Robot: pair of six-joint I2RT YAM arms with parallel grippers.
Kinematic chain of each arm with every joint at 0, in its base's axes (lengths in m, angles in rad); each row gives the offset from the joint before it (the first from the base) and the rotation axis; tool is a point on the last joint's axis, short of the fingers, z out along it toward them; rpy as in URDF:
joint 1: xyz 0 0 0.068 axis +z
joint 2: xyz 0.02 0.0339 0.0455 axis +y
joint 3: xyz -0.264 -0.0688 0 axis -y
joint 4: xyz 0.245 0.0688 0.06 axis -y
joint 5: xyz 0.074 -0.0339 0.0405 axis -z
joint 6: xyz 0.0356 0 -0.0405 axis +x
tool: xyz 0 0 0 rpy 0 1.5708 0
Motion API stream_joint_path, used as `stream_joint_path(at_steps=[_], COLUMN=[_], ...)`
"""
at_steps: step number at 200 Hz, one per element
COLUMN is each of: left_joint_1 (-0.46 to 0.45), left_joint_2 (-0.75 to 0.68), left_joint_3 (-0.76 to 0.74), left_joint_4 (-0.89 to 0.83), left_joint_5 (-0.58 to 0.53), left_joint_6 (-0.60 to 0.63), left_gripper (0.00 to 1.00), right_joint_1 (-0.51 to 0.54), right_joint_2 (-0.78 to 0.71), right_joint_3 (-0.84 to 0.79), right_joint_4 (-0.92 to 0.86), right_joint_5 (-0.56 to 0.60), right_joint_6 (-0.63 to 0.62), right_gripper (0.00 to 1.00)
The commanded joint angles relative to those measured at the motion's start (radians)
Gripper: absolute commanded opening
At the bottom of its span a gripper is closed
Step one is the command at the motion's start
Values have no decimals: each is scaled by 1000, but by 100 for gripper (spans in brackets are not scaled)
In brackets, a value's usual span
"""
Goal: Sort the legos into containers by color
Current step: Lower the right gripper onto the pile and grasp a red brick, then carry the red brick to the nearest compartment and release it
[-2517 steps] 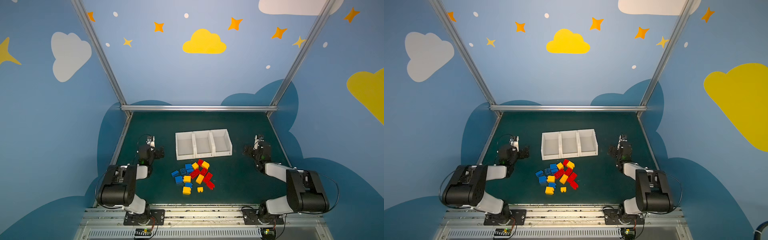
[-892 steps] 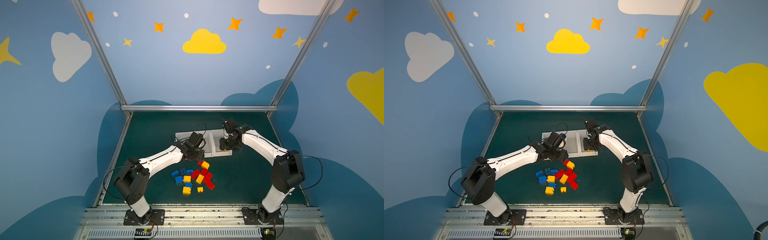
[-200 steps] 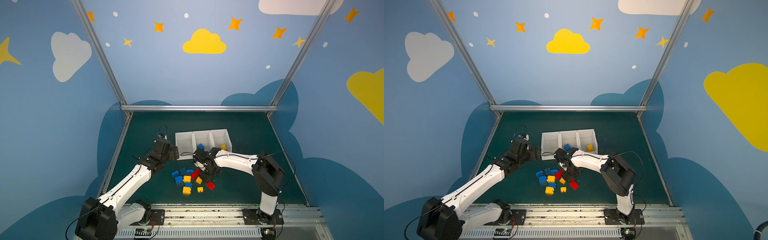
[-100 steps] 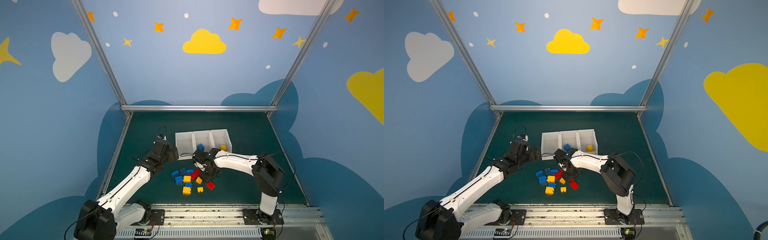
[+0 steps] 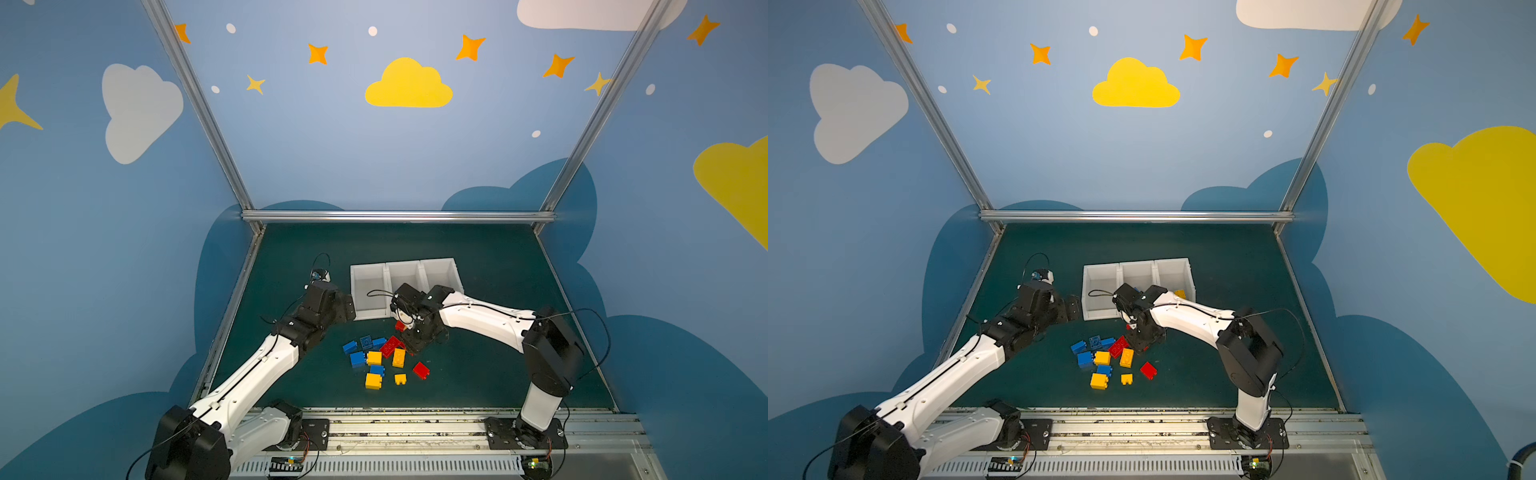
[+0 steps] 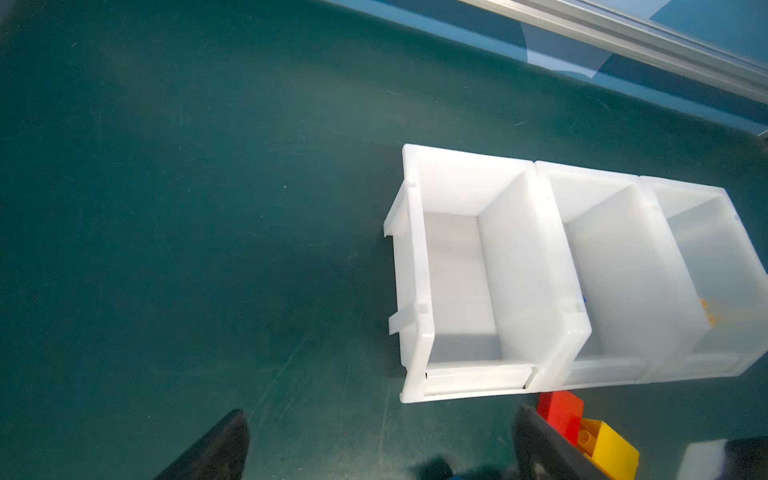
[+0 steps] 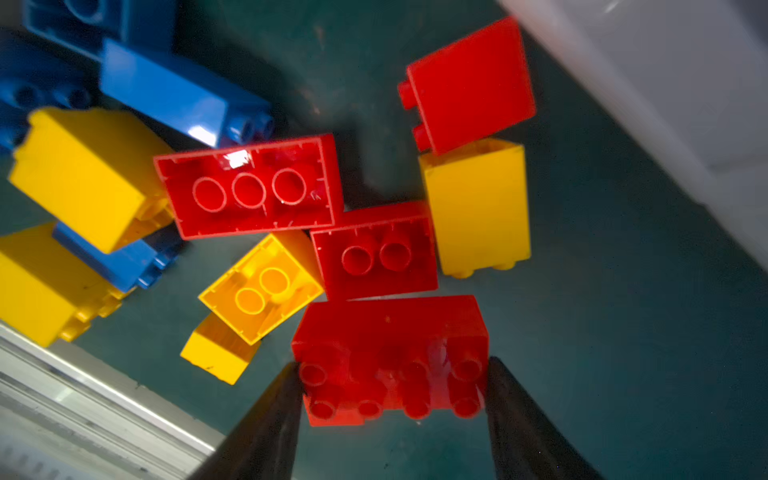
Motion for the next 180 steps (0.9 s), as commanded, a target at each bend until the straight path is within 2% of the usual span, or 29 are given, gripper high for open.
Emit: stream_joint_path(at_steps=[1,35,79,127,142,160,180], left_joint_1=[7,14,19,20,20,20,20], left_joint_2=[-27,-60,-103,-101,-96,-95,-96], left_joint_3=[-16,-39,-69,-96,-94,-89,-88], left_joint_4=[-6,-14,-16,1,0,-6,-5], left_joint_5=[-9,-7,10,38,46,50,55], left_joint_6=[-6,-18,-37,-56,-48,-46,-45], left_gripper=[99,99,99,99,99,99,99], right_joint_1=[-21,-60,-83,-82,-83,-83,-83], right_joint_2=[-26,40,226,413,453,490,487], right_joint_3=[71,250,545,765,812,866,874], right_joint_4=[-30,-33,-46,-45,-49,-77,-74], right_joint_5=[-21,-50,-78,-99,-104,-103,-101], right_joint_6=[-38,-102,-183,-194,-193,-194,-193], right_gripper=[54,54,54,54,57,66,70])
